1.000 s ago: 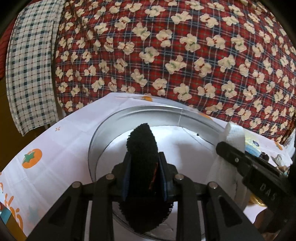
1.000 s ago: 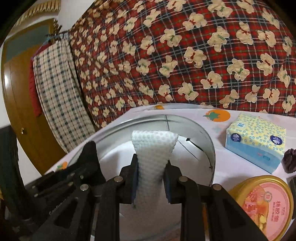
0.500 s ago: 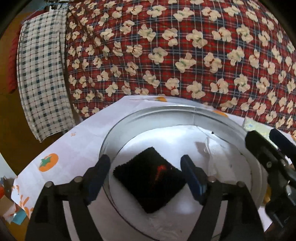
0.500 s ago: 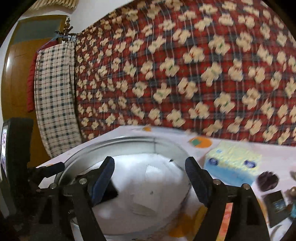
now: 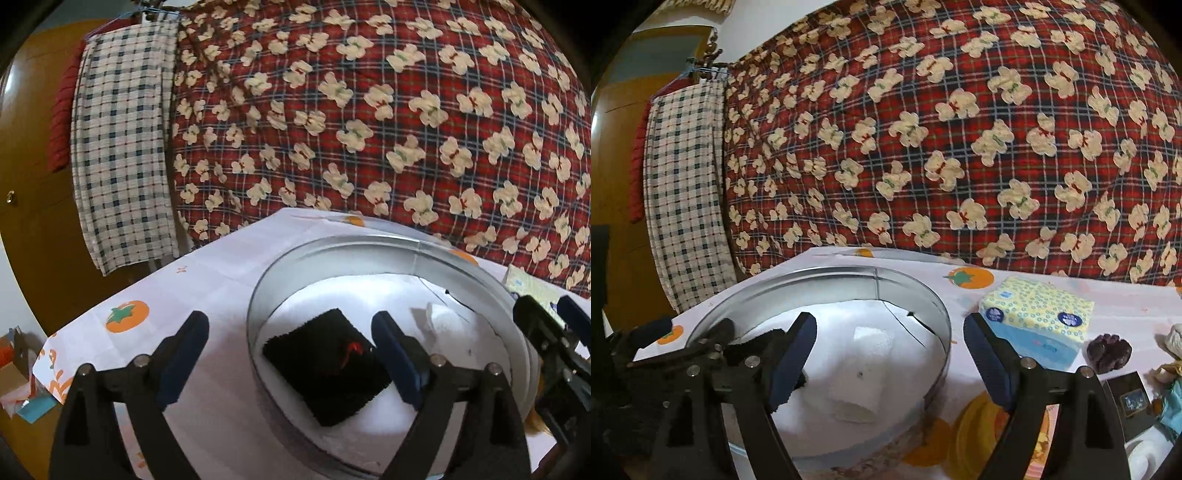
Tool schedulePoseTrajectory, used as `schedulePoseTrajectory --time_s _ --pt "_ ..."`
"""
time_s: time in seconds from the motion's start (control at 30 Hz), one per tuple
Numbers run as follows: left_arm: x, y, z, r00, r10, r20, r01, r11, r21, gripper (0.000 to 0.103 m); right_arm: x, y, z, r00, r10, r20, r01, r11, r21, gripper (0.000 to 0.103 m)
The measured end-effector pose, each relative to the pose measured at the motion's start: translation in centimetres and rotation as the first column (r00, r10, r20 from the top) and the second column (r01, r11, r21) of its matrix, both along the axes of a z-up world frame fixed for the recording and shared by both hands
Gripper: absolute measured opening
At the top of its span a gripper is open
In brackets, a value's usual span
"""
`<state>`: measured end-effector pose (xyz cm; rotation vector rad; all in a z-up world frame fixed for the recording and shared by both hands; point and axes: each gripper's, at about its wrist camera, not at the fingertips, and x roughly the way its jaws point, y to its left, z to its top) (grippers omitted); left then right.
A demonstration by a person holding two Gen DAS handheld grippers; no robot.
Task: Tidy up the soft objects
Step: 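Release the black pad and white cloth into the metal tin with both grippers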
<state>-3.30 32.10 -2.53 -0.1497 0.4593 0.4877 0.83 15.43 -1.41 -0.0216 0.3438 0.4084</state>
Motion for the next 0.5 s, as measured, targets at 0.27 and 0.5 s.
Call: schedulePoseTrajectory --time_s 0.27,0.5 --pt "-0.6 -0.3 0.2 1.000 0.019 0.024 -0.020 1.000 0.024 0.091 0.5 -1.4 -0.1 0.998 -0.053 -0.028 0.053 0.999 0.010 0.084" --pt "-1.1 -1.4 0.4 1.000 0.001 0.029 -0.003 0.999 0.047 0.091 0.4 -3.3 -0.2 0.994 -0.093 -0.049 0.094 0.995 0.031 0.084"
